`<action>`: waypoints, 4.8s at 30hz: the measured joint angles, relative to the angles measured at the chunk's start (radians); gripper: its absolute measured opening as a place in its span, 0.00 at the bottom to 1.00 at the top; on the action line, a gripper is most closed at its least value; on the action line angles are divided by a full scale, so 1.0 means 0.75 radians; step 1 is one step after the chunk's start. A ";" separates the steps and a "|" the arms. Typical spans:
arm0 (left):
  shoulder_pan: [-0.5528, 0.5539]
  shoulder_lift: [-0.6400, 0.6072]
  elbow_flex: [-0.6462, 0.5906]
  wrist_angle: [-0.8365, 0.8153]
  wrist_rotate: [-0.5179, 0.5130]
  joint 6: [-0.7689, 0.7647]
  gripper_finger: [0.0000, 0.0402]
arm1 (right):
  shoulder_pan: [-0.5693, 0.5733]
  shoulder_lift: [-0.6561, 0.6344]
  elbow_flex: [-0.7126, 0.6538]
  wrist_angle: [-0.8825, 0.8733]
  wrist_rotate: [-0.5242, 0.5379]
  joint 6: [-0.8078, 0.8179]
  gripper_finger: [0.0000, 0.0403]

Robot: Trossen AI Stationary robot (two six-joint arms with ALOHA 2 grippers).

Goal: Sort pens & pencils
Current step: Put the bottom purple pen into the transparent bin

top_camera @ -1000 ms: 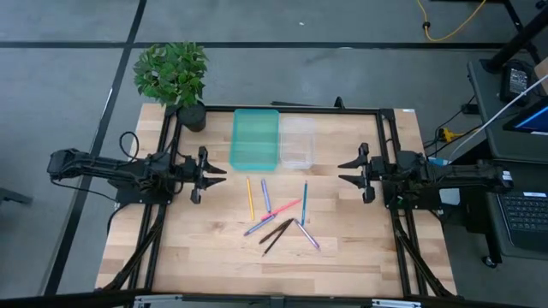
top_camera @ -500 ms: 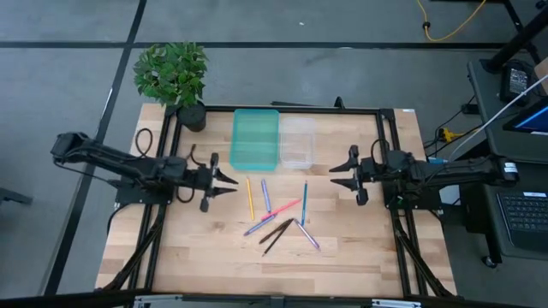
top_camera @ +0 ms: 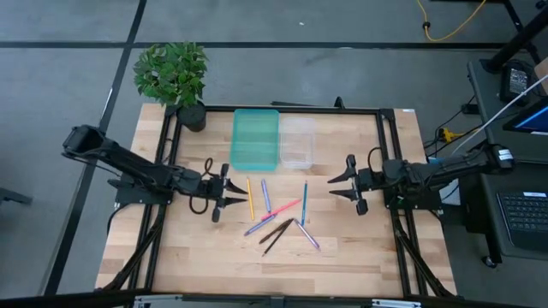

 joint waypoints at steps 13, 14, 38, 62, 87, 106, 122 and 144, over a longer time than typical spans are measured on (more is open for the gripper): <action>-0.008 0.195 0.000 0.074 -0.166 -0.217 0.23 | 0.179 0.201 0.000 0.117 0.289 -0.024 0.37; -0.007 0.199 0.000 0.074 -0.167 -0.220 0.23 | 0.182 0.224 0.000 0.156 0.289 -0.029 0.37; -0.045 0.198 0.080 -0.144 -0.197 -0.037 0.23 | 0.216 0.837 0.763 -0.699 0.205 0.485 0.37; 0.095 0.197 0.079 -0.267 -0.180 0.109 0.23 | 0.332 1.217 1.112 -1.246 0.253 1.156 0.37; 0.068 0.197 0.079 -0.251 -0.149 0.067 0.23 | 0.395 1.630 1.384 -1.420 0.210 1.257 0.37; 0.062 0.197 0.078 -0.252 -0.149 0.064 0.23 | 0.434 1.736 1.559 -1.636 0.216 1.375 0.37; 0.062 0.197 0.078 -0.257 -0.109 0.061 0.23 | 0.434 1.783 1.559 -1.607 0.220 1.402 0.37; 0.062 0.198 0.078 -0.263 -0.109 0.031 0.23 | 0.427 1.870 1.569 -1.643 0.163 1.327 0.13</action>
